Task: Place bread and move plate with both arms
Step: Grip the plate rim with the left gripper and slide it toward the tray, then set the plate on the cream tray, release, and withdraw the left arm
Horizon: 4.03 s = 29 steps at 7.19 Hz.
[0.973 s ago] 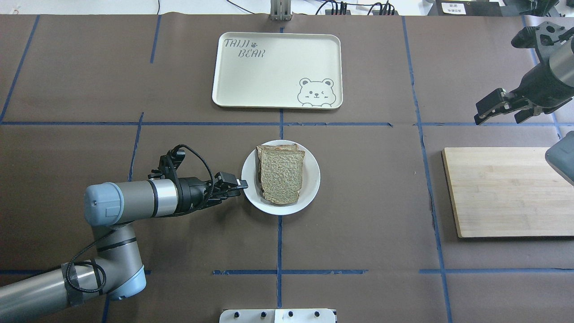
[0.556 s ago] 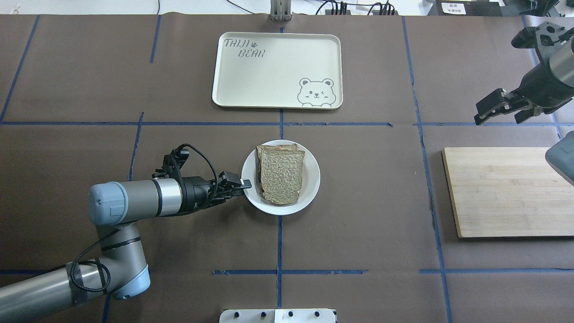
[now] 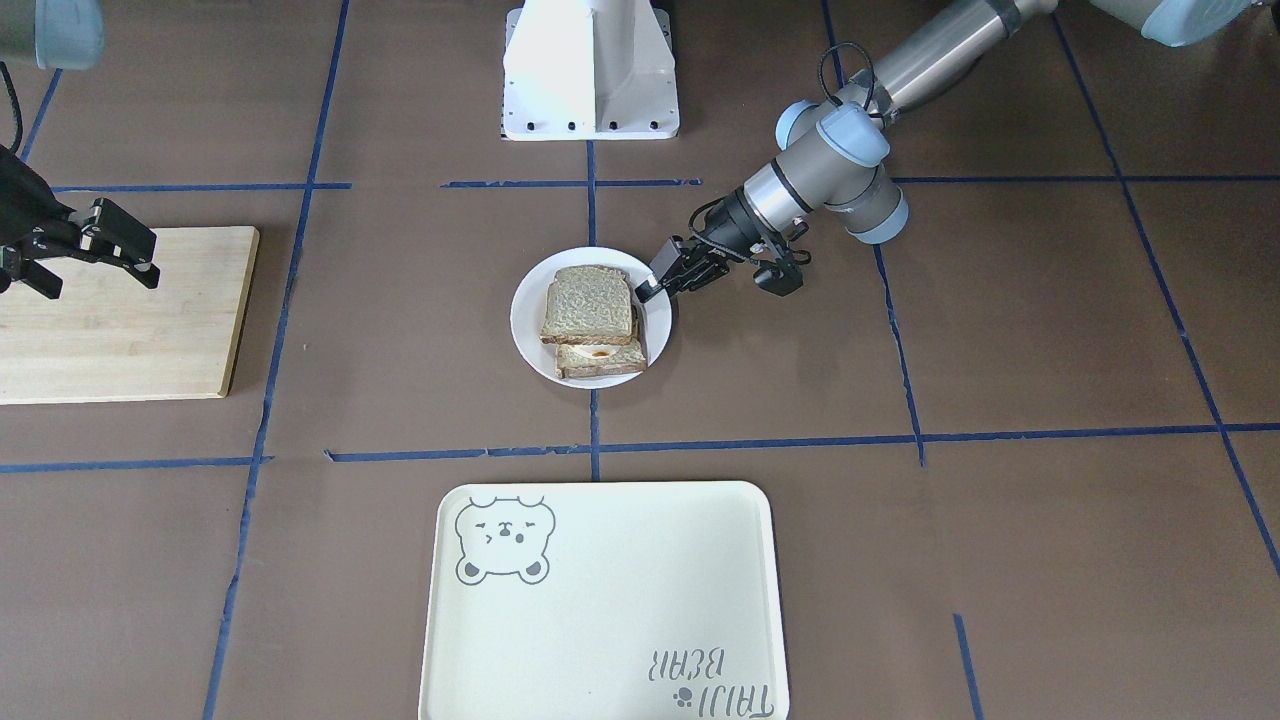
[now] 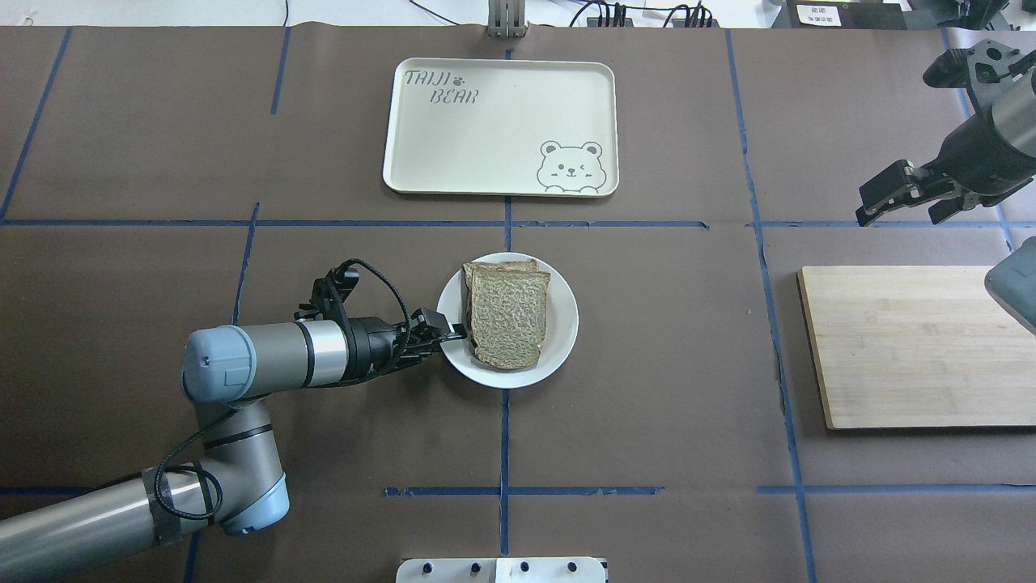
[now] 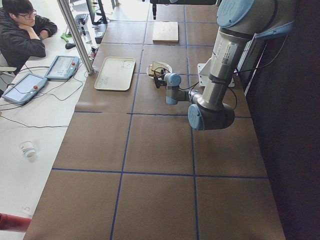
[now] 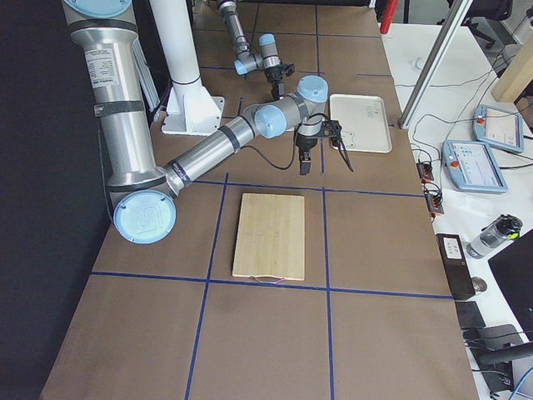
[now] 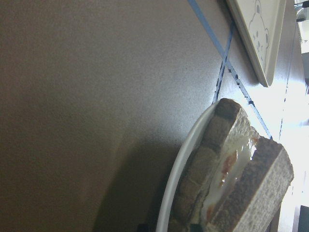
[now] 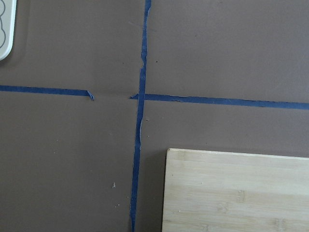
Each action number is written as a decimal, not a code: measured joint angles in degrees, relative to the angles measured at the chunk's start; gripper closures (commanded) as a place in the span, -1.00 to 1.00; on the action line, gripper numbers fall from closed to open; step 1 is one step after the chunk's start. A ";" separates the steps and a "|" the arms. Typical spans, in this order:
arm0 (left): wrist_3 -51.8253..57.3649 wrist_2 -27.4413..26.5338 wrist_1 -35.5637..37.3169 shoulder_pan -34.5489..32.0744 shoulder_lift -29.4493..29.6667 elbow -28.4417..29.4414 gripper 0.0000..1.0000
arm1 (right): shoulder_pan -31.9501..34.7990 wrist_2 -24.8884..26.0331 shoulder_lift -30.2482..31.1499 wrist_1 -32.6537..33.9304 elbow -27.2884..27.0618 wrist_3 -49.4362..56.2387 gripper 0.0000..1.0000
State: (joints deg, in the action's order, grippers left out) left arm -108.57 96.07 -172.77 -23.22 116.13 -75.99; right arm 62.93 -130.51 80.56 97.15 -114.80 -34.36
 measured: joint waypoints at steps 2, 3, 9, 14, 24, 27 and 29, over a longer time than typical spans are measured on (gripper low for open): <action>-0.06 -0.10 0.05 0.01 0.54 0.72 0.33 | 0.17 -0.01 0.30 -0.03 -0.12 0.05 -1.00; -0.06 -0.28 0.04 0.02 0.95 1.06 0.74 | 0.34 -0.03 0.35 -0.03 -0.17 0.07 -1.00; -7.57 -0.61 -0.22 -0.82 1.34 -5.37 1.00 | 1.96 -1.39 1.63 -0.03 -0.11 2.65 -1.00; -10.09 -1.95 4.36 -10.31 13.90 7.79 1.00 | 9.69 -3.18 9.27 -0.03 0.11 17.11 -1.00; -16.08 -4.66 11.85 -15.10 26.51 30.41 -1.00 | 12.71 -4.05 8.31 -0.12 2.49 18.73 -1.00; -13.12 4.09 13.12 -19.06 19.17 22.28 -1.00 | 12.88 -3.99 8.24 -0.12 2.61 18.63 -1.00; -8.74 14.71 17.48 -25.52 12.51 13.36 -1.00 | 13.01 -3.98 8.28 -0.12 2.65 18.80 -1.00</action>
State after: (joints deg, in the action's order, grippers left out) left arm -117.30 110.78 -155.29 -48.74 128.64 -62.63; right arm 75.94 -134.49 88.85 97.03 -112.14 -15.57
